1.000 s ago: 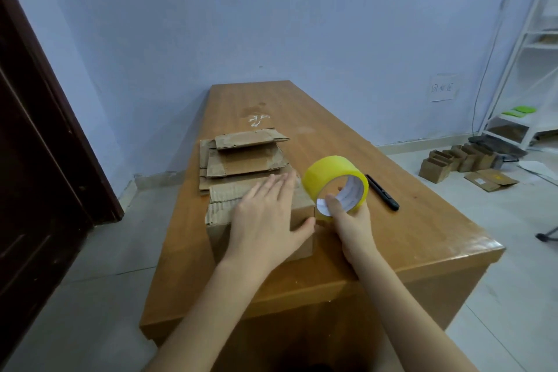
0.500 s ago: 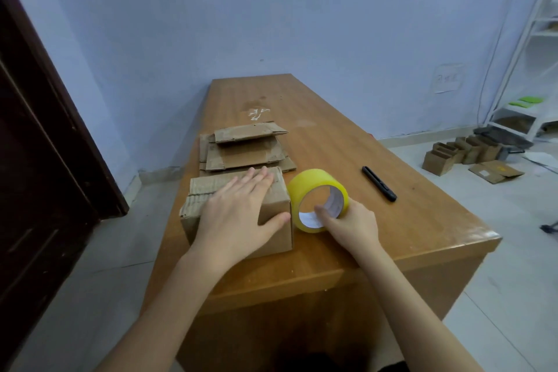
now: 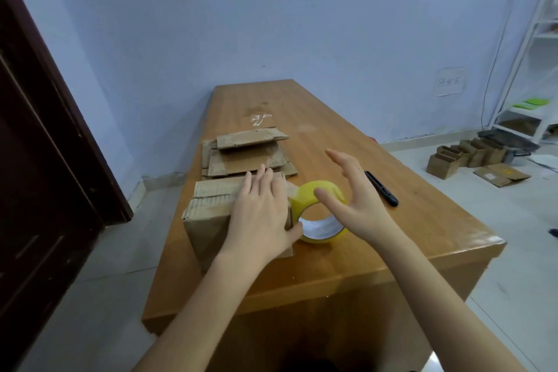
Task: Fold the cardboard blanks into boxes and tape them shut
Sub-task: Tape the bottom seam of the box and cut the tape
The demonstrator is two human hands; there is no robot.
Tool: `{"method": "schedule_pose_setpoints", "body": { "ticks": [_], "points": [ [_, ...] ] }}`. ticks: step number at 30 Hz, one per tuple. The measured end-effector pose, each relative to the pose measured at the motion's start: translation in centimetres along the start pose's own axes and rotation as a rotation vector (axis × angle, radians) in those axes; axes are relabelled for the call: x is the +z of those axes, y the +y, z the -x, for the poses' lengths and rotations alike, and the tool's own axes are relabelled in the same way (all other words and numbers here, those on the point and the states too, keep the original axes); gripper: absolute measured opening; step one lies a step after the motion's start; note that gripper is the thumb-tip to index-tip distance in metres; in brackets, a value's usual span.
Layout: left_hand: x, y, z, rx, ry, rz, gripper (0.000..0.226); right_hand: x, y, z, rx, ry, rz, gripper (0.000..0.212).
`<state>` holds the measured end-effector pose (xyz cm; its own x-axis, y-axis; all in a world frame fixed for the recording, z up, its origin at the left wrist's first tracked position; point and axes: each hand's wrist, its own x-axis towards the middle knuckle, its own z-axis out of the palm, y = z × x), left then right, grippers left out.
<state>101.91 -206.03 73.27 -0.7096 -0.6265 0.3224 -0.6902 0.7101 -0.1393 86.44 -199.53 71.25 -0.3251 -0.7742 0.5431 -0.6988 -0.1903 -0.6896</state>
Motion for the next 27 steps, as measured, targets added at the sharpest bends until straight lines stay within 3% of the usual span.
{"method": "schedule_pose_setpoints", "body": {
  "ticks": [4,8,12,16,20,22,27],
  "points": [
    [-0.2,-1.1,-0.5,0.044,-0.156,0.052,0.11,1.4,-4.1,-0.4,-0.037,-0.303,0.238,0.053],
    [-0.1,-1.3,-0.8,0.065,-0.181,0.043,0.079,4.6,-4.3,1.6,-0.079,-0.322,0.455,0.077],
    [-0.2,-1.1,-0.9,0.04,-0.195,0.072,0.085,3.7,-4.3,1.3,-0.052,-0.365,0.407,0.078],
    [0.5,-1.2,-1.2,0.066,-0.191,0.037,0.101,2.6,-5.2,0.0,0.162,-0.403,0.159,0.064],
    [0.4,-1.4,-0.8,0.101,-0.146,0.052,0.083,5.4,-5.9,0.2,0.088,-0.368,0.293,0.095],
    [0.0,-1.4,-0.3,0.101,-0.128,0.051,0.079,5.8,-6.0,0.6,0.097,-0.355,0.25,0.1],
    [-0.1,-0.8,-0.2,0.058,-0.074,0.102,0.082,3.1,-7.7,1.0,0.178,-0.444,-0.01,0.069]
  ]
}}
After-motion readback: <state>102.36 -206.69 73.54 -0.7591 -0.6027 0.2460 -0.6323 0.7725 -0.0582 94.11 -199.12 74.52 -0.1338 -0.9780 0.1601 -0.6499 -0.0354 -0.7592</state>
